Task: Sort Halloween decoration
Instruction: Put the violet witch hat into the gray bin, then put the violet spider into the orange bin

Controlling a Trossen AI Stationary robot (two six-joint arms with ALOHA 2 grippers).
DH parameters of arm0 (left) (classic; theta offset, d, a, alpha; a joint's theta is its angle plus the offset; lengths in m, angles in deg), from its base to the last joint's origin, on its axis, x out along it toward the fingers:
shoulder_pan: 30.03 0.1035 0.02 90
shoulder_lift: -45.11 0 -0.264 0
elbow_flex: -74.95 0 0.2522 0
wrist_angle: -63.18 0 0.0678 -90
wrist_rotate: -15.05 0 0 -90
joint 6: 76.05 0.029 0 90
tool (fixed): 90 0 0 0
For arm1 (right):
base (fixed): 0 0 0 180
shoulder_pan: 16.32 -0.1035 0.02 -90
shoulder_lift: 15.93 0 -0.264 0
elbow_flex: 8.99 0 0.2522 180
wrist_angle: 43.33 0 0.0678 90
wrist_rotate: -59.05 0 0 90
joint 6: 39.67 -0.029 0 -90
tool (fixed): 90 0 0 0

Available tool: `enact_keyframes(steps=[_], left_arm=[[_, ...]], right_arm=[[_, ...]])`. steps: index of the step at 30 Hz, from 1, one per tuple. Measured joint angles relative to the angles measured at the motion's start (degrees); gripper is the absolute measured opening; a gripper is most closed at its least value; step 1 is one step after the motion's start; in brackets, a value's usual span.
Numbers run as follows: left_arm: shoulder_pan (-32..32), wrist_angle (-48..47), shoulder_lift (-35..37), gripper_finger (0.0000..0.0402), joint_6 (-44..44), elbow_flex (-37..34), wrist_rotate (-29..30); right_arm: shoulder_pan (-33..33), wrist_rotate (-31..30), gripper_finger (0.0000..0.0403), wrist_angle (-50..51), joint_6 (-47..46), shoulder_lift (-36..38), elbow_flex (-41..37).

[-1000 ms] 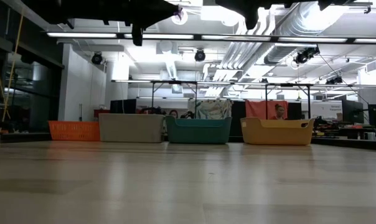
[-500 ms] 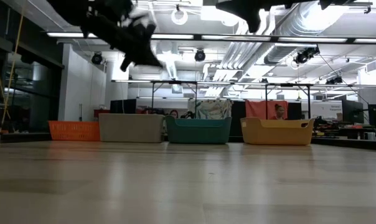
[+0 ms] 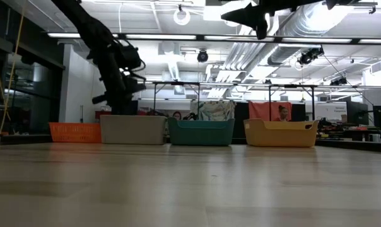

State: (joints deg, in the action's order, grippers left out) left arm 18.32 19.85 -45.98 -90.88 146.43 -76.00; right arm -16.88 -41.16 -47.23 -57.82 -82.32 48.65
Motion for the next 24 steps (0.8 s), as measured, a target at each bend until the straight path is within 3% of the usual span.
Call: enact_keyframes(steps=[13, 24], left_arm=[[-1.6, 0.2, -4.0, 0.0011, -0.3, 0.0, 4.8], [-1.6, -0.4, -3.9, 0.0114, -2.6, 0.4, 5.0]], right_arm=[[0.0, -0.8, 0.0204, 2.2, 0.0, 0.0, 0.0], [0.0, -0.8, 0.0204, 2.3, 0.0, 0.0, 0.0]])
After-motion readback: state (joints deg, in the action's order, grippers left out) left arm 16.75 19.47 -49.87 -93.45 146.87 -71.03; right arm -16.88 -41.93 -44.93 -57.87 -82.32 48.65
